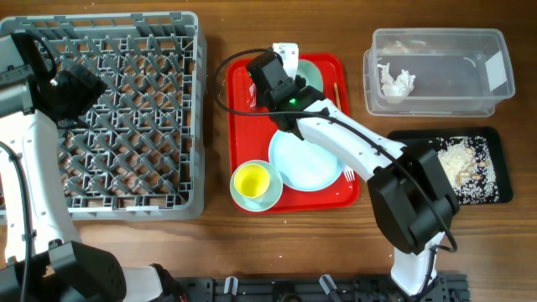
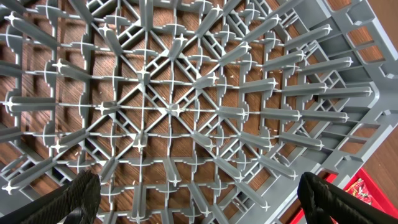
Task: Sort waste into correct bins and load items into the dishwasher rack
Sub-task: 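Return the emptied bowl to the red tray and release it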
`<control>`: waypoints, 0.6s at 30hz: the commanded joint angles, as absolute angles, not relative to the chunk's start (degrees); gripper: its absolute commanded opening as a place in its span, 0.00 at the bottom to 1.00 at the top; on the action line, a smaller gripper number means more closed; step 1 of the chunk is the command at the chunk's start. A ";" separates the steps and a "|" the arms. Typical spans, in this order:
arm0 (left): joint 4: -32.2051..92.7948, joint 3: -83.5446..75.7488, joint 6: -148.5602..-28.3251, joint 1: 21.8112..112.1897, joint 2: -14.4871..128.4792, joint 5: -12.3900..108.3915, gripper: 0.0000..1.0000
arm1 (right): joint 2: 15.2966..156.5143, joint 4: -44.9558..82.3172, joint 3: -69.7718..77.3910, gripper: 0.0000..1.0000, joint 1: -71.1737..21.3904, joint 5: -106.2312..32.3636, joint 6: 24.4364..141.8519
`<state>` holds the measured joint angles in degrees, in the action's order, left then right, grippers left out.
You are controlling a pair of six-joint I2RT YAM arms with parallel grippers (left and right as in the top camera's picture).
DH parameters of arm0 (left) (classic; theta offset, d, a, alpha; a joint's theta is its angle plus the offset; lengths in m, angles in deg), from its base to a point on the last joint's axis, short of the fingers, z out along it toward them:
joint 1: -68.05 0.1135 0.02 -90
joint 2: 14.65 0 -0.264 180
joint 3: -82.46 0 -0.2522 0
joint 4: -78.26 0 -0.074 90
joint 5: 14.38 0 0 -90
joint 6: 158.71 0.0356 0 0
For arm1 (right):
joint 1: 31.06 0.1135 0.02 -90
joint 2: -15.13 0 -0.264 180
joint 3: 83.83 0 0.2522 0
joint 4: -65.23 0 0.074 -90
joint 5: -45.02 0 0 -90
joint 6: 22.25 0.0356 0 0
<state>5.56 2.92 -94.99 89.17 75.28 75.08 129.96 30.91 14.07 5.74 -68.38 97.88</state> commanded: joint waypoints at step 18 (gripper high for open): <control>5.69 3.12 -95.08 89.44 74.62 74.84 1.00 | 96.21 6.43 14.44 1.00 -26.87 -67.59 99.06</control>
